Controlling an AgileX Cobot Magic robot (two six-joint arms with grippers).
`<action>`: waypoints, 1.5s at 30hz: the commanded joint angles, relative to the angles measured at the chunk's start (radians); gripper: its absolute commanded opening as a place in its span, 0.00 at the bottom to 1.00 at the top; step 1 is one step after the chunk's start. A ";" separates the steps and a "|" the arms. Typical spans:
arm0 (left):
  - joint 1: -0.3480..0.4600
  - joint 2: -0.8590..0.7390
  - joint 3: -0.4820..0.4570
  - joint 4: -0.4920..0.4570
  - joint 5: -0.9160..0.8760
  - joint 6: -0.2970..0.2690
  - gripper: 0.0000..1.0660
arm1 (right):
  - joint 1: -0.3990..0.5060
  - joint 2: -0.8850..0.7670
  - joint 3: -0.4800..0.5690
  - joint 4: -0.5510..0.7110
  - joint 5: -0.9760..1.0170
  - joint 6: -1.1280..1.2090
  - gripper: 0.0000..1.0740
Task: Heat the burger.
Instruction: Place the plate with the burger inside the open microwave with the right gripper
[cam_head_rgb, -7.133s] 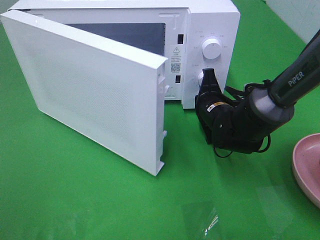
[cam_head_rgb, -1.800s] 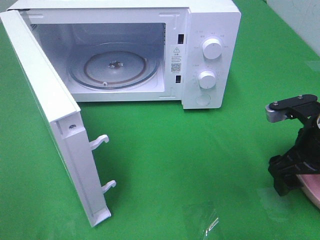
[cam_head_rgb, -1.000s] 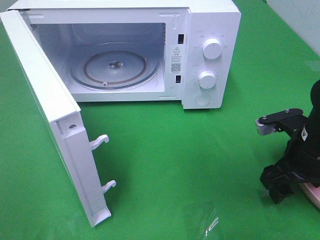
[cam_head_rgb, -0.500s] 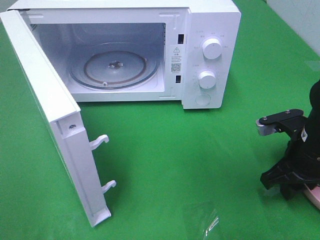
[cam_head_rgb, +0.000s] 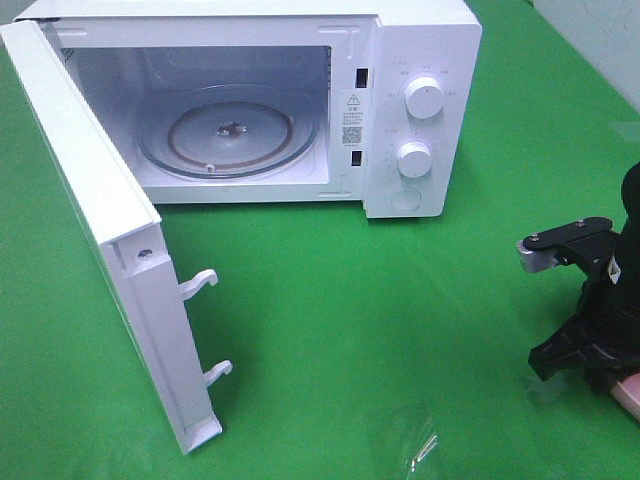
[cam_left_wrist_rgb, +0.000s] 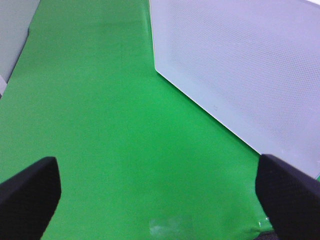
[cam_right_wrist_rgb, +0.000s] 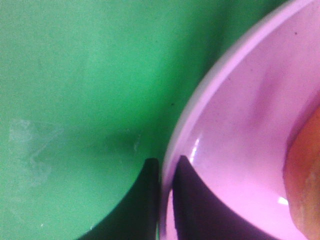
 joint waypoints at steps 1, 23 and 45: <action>-0.004 -0.016 0.003 -0.005 -0.016 0.000 0.92 | 0.001 0.003 0.002 -0.020 -0.002 0.044 0.00; -0.004 -0.016 0.003 -0.005 -0.016 0.000 0.92 | 0.001 -0.166 0.002 -0.191 0.168 0.241 0.00; -0.004 -0.016 0.003 -0.005 -0.016 0.000 0.92 | 0.245 -0.297 0.002 -0.251 0.358 0.278 0.00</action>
